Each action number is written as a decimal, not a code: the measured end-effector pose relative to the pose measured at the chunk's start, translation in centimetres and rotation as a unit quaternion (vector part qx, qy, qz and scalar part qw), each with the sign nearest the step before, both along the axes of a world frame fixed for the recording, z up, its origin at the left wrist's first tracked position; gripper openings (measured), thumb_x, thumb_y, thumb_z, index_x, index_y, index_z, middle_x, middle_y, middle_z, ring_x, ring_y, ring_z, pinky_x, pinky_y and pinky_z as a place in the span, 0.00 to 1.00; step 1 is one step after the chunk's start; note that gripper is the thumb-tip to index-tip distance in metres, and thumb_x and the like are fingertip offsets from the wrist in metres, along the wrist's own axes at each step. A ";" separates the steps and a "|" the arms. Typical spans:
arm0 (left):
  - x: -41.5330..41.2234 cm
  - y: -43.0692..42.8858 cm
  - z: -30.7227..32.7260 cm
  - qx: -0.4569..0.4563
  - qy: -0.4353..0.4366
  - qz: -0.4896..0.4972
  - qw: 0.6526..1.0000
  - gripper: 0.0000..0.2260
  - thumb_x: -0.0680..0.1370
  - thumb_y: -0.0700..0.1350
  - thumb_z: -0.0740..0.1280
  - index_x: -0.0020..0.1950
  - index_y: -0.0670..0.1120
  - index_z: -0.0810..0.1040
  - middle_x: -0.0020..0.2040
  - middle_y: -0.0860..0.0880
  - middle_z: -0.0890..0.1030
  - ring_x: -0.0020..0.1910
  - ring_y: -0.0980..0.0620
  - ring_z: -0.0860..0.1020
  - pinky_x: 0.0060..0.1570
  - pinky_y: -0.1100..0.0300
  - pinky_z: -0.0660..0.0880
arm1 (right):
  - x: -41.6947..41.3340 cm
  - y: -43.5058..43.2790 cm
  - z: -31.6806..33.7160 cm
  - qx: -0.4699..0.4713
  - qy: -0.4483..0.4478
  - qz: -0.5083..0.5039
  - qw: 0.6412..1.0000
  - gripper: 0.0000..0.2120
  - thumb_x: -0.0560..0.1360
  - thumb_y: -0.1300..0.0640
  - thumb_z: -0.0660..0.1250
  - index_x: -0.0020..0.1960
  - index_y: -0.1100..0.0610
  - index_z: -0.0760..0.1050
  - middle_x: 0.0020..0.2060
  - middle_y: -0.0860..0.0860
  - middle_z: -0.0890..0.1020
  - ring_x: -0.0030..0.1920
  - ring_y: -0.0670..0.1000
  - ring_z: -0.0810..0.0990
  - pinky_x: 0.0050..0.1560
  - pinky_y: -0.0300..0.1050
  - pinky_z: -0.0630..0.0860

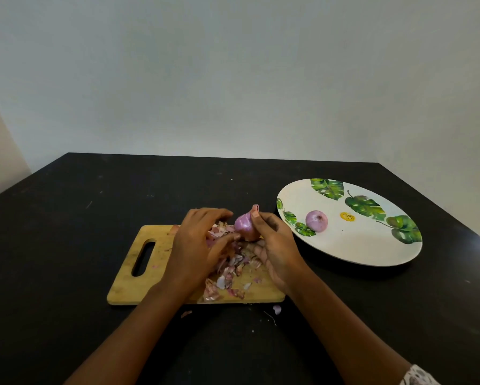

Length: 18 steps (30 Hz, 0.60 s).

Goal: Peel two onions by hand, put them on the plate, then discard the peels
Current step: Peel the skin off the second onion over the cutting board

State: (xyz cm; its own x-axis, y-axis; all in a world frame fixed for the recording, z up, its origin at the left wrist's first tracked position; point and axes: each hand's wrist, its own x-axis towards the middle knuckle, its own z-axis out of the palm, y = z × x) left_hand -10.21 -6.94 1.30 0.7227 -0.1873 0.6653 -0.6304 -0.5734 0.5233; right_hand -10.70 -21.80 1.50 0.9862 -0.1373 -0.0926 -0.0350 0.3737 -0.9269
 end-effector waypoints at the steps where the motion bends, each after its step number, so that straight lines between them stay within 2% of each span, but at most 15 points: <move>1: 0.0 0.0 -0.1 0.005 0.000 -0.005 1.000 0.17 0.71 0.44 0.73 0.58 0.47 0.77 0.52 0.57 0.74 0.54 0.60 0.71 0.50 0.69 0.68 | 0.0 0.0 0.0 -0.007 -0.003 -0.001 1.000 0.09 0.78 0.53 0.66 0.53 0.58 0.76 0.54 0.60 0.81 0.50 0.55 0.84 0.45 0.45 0.82; 4: -0.2 0.0 -0.1 0.010 0.003 -0.022 1.000 0.18 0.71 0.44 0.72 0.59 0.48 0.76 0.53 0.58 0.73 0.53 0.61 0.72 0.51 0.69 0.70 | -0.1 0.1 -0.2 -0.032 -0.018 -0.005 0.999 0.09 0.77 0.52 0.66 0.51 0.57 0.77 0.53 0.60 0.81 0.53 0.56 0.83 0.53 0.52 0.81; 7: -0.4 -0.1 0.0 -0.004 0.012 -0.044 0.999 0.14 0.73 0.46 0.68 0.58 0.52 0.75 0.52 0.59 0.75 0.51 0.64 0.74 0.50 0.72 0.71 | -0.2 0.2 -0.3 -0.053 -0.031 -0.005 0.998 0.09 0.77 0.51 0.66 0.52 0.57 0.77 0.52 0.59 0.82 0.53 0.57 0.83 0.55 0.55 0.80; 10: -0.3 -0.2 0.2 -0.030 0.007 -0.057 0.998 0.08 0.77 0.44 0.66 0.55 0.50 0.77 0.50 0.56 0.77 0.50 0.62 0.76 0.49 0.73 0.72 | -0.3 0.3 -0.3 -0.044 -0.042 0.010 0.998 0.10 0.77 0.53 0.66 0.53 0.59 0.77 0.51 0.59 0.83 0.52 0.55 0.84 0.51 0.51 0.81; 14: -0.4 -0.2 0.3 -0.053 0.006 -0.054 0.997 0.10 0.76 0.49 0.62 0.51 0.47 0.79 0.46 0.55 0.79 0.48 0.61 0.77 0.47 0.73 0.72 | -0.6 0.5 -0.2 -0.044 -0.050 0.019 0.998 0.08 0.78 0.54 0.65 0.52 0.58 0.77 0.49 0.57 0.83 0.49 0.53 0.84 0.47 0.47 0.82; 18: -0.6 -0.4 0.5 -0.112 0.054 -0.038 0.992 0.05 0.76 0.40 0.67 0.49 0.47 0.80 0.44 0.57 0.80 0.46 0.62 0.78 0.44 0.73 0.73 | -0.7 0.6 -0.2 -0.051 -0.056 0.026 0.997 0.07 0.78 0.54 0.66 0.52 0.57 0.77 0.49 0.56 0.83 0.48 0.51 0.84 0.48 0.47 0.82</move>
